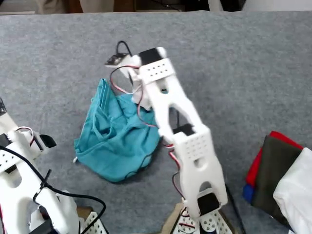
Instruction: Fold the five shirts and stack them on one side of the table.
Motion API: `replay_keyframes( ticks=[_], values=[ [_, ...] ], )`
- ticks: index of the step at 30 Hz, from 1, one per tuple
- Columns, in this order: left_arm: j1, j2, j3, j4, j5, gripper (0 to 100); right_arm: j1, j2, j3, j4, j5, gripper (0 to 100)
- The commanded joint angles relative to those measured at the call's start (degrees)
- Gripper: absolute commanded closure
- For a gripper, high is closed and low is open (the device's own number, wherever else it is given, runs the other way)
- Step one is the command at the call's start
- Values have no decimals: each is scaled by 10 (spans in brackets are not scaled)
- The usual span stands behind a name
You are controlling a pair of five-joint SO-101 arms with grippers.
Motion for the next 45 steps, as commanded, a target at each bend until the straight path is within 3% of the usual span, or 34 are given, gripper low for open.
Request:
replay_keyframes(
  ticks=[1,7,11,17,24,27,32,39,43,45],
  values=[
    [4,-8,-4,-4,-2,712,65,-88,102,8,40,995],
    [52,-8,-4,-4,7,712,181,-188,285,-12,151,995],
    [96,-8,-6,-4,62,711,243,-287,384,-62,187,995],
    [201,-8,-11,-5,131,710,287,-378,414,-95,193,995],
    [323,-7,-27,-97,278,711,356,-385,414,-179,189,995],
    [379,-7,-27,-105,309,711,373,-384,414,-215,185,995],
    [462,-7,-23,-45,292,711,368,-382,415,-266,153,995],
    [591,-7,-20,70,113,711,331,-320,428,-329,149,995],
    [626,-7,13,11,97,719,319,-284,425,-349,149,995],
    [653,-7,42,-34,48,743,320,-274,423,-353,149,995]
  ],
)
